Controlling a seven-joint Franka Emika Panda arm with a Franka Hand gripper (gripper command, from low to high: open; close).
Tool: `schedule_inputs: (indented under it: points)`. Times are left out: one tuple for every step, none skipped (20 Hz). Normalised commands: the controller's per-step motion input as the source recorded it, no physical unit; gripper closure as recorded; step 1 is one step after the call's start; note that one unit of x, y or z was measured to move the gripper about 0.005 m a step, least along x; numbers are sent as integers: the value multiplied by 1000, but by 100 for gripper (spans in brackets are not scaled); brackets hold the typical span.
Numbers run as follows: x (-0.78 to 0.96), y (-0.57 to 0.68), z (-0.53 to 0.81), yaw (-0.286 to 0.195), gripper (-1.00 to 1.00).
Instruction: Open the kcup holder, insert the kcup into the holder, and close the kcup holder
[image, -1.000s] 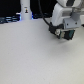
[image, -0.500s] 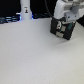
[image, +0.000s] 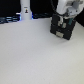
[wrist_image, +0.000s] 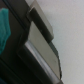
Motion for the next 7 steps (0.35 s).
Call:
schedule_inputs:
  points:
    - [88, 110, 751, 10, -100]
    - [137, 60, 840, 1, -100]
    - [148, 50, 787, -5, -100]
    - [141, 32, 655, -9, -100]
    - [134, 15, 550, -15, -100]
    - [137, 23, 640, -7, -100]
    - [69, -1, 217, -9, -100]
